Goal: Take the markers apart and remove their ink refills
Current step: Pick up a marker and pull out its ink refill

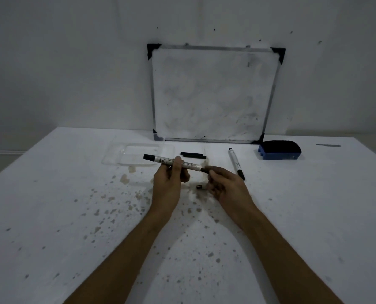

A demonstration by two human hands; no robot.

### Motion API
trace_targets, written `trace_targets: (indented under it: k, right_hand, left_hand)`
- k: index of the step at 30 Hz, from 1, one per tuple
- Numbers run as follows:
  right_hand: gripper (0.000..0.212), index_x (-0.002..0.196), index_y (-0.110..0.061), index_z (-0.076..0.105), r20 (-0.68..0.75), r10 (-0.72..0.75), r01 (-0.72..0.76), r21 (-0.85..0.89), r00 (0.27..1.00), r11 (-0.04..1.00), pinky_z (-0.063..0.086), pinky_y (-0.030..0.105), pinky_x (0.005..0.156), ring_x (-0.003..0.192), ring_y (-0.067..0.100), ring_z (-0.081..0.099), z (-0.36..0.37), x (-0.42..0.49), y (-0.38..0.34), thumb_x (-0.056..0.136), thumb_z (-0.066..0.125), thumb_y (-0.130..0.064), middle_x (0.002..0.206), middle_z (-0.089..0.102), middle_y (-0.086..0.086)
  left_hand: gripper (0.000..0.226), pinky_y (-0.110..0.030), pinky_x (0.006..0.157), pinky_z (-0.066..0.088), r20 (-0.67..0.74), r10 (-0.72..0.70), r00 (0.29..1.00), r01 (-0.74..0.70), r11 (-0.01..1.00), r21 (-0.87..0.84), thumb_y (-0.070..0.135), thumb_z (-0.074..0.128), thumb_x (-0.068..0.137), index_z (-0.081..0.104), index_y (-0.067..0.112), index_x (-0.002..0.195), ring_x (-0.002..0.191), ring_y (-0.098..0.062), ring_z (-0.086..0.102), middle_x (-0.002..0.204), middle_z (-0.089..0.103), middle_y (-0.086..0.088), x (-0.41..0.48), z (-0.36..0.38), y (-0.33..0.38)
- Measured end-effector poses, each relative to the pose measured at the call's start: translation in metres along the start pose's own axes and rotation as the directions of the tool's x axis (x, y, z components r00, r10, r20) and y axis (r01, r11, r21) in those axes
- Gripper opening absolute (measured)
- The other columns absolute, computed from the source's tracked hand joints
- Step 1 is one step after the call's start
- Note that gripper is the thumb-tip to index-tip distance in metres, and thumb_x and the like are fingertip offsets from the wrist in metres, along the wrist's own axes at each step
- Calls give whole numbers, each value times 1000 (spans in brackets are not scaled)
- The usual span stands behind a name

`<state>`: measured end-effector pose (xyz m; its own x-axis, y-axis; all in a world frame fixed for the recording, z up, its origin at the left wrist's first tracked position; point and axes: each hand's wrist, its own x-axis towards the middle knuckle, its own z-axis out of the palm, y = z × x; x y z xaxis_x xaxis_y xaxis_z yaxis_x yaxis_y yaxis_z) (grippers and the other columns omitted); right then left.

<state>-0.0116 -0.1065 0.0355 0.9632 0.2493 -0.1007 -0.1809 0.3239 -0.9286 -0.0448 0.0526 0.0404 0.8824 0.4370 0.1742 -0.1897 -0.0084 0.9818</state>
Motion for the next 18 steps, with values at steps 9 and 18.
trace_targets:
  k: [9, 18]
  right_hand:
    - [16, 106, 1, 73, -144, -22, 43, 145, 989, 988, 56, 27, 66, 65, 18, 63, -16, 4, -10, 96, 60, -1, 77, 67, 11]
    - [18, 105, 3, 70, -139, -128, 132, 19, 982, 991, 62, 33, 77, 82, 26, 74, -13, -2, -3, 91, 72, -7, 91, 73, 19]
  left_hand:
    - [44, -13, 60, 49, 133, -46, 990, 13, 971, 239, 45, 36, 109, 60, 11, 94, 63, -2, 60, 78, 63, 0, 12, -29, 7]
    - [40, -36, 63, 49, 371, 153, 916, -397, 470, 788, 47, 31, 109, 60, 21, 101, 70, -19, 56, 78, 57, 1, 9, -42, -19]
